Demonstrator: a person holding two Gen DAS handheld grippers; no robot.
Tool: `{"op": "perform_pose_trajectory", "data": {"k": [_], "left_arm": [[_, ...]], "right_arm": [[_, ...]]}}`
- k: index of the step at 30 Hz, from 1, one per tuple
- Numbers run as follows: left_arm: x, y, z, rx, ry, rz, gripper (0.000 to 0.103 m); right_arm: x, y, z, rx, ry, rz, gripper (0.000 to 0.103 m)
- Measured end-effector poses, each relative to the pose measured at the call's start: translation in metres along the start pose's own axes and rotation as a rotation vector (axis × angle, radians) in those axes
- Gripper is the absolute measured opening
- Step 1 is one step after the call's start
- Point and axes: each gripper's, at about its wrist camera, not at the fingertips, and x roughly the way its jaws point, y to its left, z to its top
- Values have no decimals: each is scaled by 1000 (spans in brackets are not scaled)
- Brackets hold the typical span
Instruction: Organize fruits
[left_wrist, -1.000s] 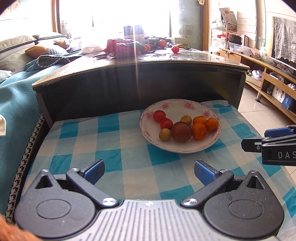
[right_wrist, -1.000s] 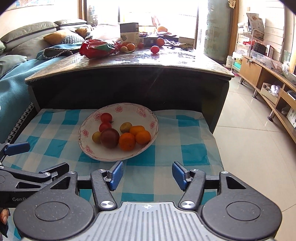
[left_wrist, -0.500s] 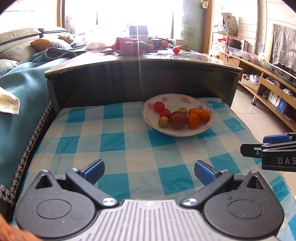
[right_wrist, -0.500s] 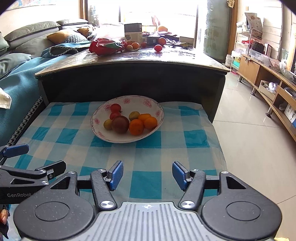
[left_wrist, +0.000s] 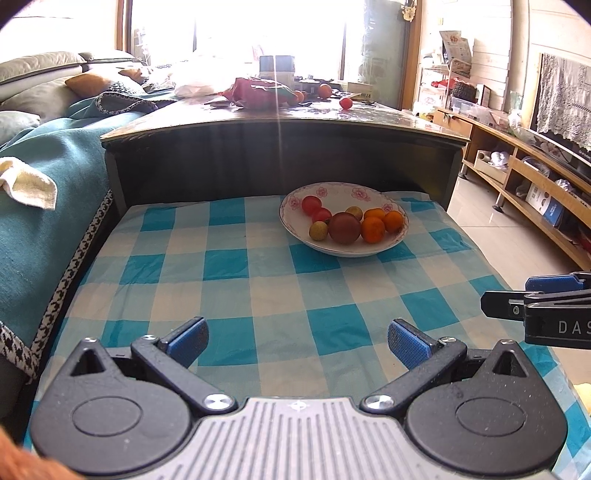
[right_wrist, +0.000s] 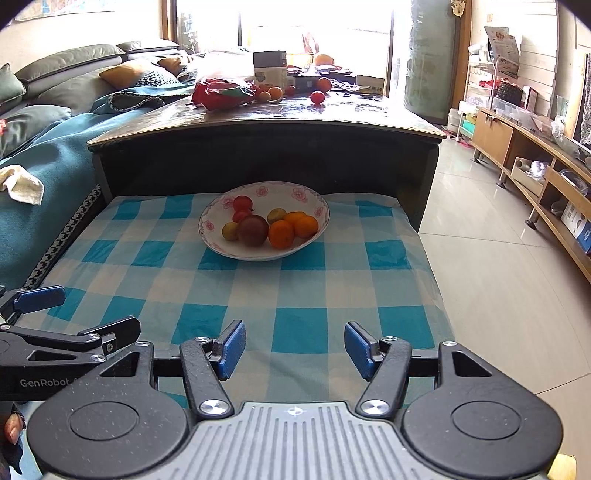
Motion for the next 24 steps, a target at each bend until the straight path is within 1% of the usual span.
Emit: {"op": "perform_pose_trajectory", "data": {"k": [14, 24], "left_arm": [[-21, 0, -20, -14, 24, -9, 103], [-40, -5, -33, -1, 25, -12, 103]], "right_arm": [[-23, 6, -21, 4, 12, 5, 54], [-42, 16, -45, -18, 38, 11, 55]]}}
